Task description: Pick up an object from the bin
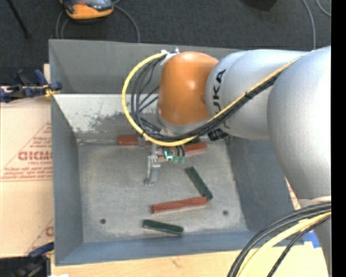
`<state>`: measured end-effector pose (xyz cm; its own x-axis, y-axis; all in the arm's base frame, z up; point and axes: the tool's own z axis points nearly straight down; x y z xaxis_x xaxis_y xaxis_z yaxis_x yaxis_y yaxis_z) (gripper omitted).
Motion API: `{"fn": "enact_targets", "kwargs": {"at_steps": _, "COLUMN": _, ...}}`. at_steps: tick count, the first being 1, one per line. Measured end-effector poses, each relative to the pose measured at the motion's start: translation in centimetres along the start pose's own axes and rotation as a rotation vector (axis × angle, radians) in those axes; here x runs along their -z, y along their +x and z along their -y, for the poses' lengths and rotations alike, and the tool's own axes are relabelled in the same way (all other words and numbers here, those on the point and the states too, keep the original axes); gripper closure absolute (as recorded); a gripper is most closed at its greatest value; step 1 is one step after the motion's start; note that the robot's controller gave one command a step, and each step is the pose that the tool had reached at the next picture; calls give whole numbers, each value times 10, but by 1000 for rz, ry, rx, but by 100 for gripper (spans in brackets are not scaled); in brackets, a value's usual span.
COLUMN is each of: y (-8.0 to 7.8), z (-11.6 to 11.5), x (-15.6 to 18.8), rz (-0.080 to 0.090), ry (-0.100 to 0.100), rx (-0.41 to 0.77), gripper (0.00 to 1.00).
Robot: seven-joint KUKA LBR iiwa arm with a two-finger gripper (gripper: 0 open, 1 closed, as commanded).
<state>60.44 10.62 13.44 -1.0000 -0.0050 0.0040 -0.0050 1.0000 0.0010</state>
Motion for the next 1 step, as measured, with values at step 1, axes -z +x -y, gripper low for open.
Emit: {"fn": "enact_targets", "kwargs": {"at_steps": 1, "y": -2, "z": 0, "x": 5, "rz": 8, "ry": -1, "rx": -2, "gripper": 0}}
